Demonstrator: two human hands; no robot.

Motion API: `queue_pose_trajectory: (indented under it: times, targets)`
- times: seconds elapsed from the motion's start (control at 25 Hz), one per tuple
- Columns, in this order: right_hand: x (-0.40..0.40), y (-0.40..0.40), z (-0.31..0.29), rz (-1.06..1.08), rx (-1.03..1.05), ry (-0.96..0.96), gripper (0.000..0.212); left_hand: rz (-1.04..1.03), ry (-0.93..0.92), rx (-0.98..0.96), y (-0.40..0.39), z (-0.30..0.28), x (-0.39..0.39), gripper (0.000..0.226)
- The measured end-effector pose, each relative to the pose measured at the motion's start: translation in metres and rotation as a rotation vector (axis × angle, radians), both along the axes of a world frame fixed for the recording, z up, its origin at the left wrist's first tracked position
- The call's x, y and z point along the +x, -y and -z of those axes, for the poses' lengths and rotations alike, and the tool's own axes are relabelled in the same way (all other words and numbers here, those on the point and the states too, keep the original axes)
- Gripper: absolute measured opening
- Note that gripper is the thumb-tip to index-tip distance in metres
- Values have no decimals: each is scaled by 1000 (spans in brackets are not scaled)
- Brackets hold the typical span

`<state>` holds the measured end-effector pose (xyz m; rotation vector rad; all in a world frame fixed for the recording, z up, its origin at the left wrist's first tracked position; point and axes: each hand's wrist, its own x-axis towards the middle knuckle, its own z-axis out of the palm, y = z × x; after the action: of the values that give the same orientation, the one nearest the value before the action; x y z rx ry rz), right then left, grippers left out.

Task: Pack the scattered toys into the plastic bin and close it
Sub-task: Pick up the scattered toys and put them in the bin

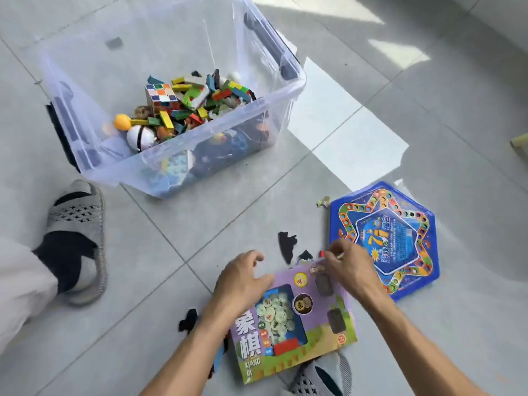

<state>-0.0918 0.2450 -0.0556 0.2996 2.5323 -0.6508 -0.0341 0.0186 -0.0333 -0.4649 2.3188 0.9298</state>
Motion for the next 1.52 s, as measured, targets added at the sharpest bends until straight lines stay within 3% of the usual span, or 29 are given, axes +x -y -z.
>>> queue_pose_trajectory:
  times: [0.08, 0.12, 0.28, 0.44, 0.52, 0.64, 0.76, 0.84, 1.0, 1.08, 1.24, 1.4, 1.52]
  targets:
    - [48, -29, 19, 12, 53, 75, 26, 278, 94, -181, -11, 39, 34, 57]
    - [64, -37, 26, 12, 21, 144, 28, 302, 102, -199, -13, 45, 38, 60]
    - [76, -44, 28, 112, -206, 246, 35, 210, 200, 34, 2, 37, 20, 42]
    - [28, -16, -9, 237, -645, 253, 43, 169, 58, 146, 52, -1, -23, 28]
    - [-15, 10, -20, 173, -762, 269, 44, 77, -53, 128, 86, -14, -55, 23]
    - [-74, 49, -17, 107, -692, 237, 35, -37, -212, 27, 122, -14, -94, 27]
    - [-92, 69, 4, 120, -669, 267, 22, 39, -325, -235, 127, 12, -105, 42]
    - [-82, 61, 19, 133, -592, 168, 27, -18, -397, -396, 120, 25, -103, 44]
    - [-38, 17, 39, -264, -54, -53, 40, 51, -556, -481, 73, 36, -70, 44]
    - [-18, 3, 43, -323, 36, -62, 38, 207, -539, -365, 29, 41, -39, 42]
    - [10, -18, 42, -163, 69, -72, 41, 362, -313, -201, -42, 49, -3, 50]
    - [29, -18, 55, -65, 89, -47, 25, 538, -263, -306, -70, 66, -30, 84]
    - [22, -5, 61, 93, -11, -22, 13, 636, -253, -388, -72, 76, -52, 84]
